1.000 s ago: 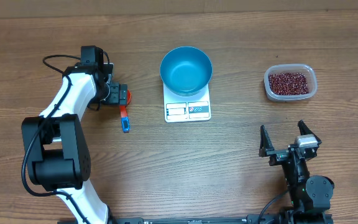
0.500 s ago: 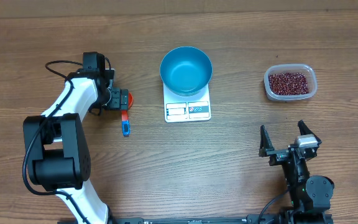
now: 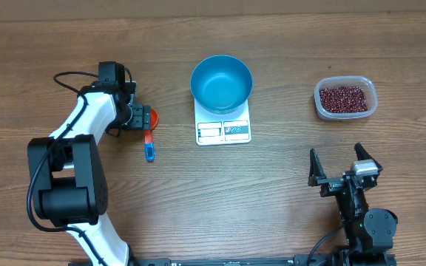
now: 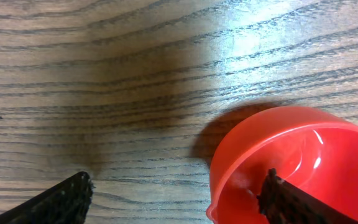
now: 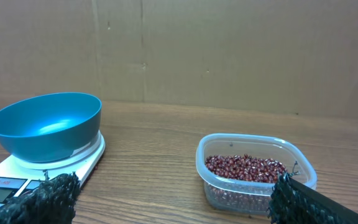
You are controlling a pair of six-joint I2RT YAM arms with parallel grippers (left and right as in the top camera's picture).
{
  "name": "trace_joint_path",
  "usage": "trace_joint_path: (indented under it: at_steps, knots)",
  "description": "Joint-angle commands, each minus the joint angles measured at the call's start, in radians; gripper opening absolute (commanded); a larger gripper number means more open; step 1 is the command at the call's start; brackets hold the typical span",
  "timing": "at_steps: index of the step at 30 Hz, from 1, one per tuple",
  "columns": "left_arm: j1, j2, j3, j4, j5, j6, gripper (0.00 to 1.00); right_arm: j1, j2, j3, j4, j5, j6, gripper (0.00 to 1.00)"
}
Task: Scoop item into bowl and weigh 150g on scale
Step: 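Lower the left gripper and close it on the red scoop's rim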
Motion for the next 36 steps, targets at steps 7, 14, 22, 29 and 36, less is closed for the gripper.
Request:
trace_joint_path:
  at_steps: [7,14,22,29,36]
  knots:
    - [0.006,0.010,-0.007,0.001,-0.009,-0.004,0.69,0.005,-0.010,-0.010,0.003,-0.001,-0.004,1.00]
    - [0.006,0.010,-0.007,0.009,-0.009,-0.004,0.40,0.005,-0.010,-0.010,0.003,-0.001,-0.004,1.00]
    - [0.006,0.010,-0.007,0.011,-0.009,-0.004,0.23,0.005,-0.010,-0.010,0.003,-0.001,-0.004,1.00]
    - [0.006,0.010,-0.007,0.011,-0.008,-0.004,0.04,0.005,-0.010,-0.010,0.003,-0.001,-0.004,1.00]
    - [0.005,0.010,-0.006,0.011,0.000,-0.004,0.04,0.005,-0.010,-0.010,0.003,-0.001,-0.004,1.00]
